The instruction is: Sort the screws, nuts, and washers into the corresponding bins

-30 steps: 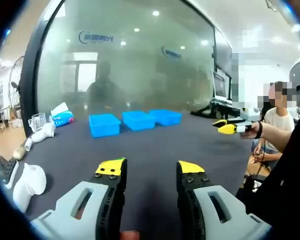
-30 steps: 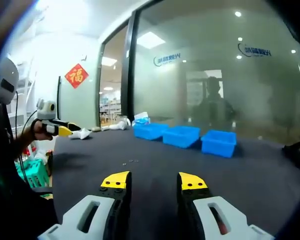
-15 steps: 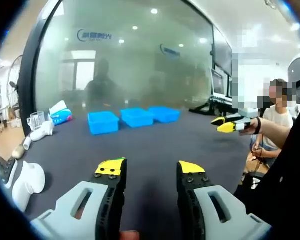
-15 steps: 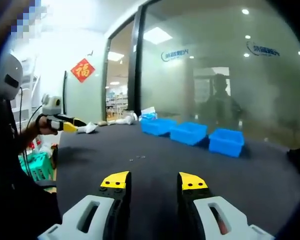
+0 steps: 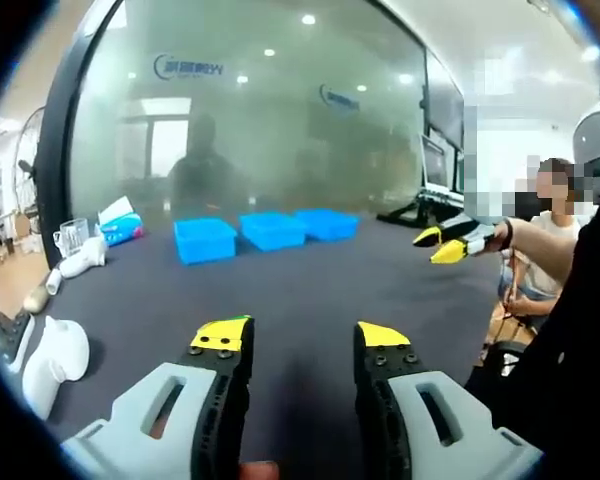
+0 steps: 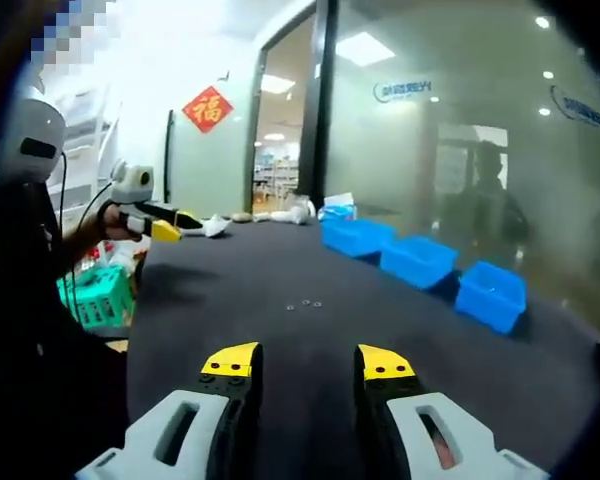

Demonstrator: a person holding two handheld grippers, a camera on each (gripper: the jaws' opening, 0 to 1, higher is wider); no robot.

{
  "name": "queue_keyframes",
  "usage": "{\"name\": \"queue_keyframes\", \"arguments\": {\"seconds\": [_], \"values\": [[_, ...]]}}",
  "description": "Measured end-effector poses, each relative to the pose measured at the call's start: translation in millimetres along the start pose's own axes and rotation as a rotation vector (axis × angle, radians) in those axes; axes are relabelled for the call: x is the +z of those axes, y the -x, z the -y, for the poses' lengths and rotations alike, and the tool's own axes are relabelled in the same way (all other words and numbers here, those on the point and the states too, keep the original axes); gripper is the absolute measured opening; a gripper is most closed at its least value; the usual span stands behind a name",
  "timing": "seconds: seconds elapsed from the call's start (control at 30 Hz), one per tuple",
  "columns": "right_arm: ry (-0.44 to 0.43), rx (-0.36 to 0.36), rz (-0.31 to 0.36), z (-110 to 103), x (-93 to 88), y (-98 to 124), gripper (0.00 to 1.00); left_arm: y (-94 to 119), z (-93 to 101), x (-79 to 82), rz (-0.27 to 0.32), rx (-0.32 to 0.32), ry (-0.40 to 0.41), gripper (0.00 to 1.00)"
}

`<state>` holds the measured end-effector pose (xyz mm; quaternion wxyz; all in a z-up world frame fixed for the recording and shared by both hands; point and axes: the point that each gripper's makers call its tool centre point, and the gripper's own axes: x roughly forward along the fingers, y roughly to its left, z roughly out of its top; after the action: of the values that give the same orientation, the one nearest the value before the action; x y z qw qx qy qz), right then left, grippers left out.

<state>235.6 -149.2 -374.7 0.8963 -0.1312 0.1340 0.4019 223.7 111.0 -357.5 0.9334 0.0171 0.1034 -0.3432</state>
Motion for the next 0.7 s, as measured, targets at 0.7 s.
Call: {"name": "queue_keyframes", "arguments": {"seconds": [0.7], "values": [[0.093,0.132,-0.163,12,21.8,-40,0.28,1,-1.7,-2.9,-0.004,0.012,0.011,0.39]]}}
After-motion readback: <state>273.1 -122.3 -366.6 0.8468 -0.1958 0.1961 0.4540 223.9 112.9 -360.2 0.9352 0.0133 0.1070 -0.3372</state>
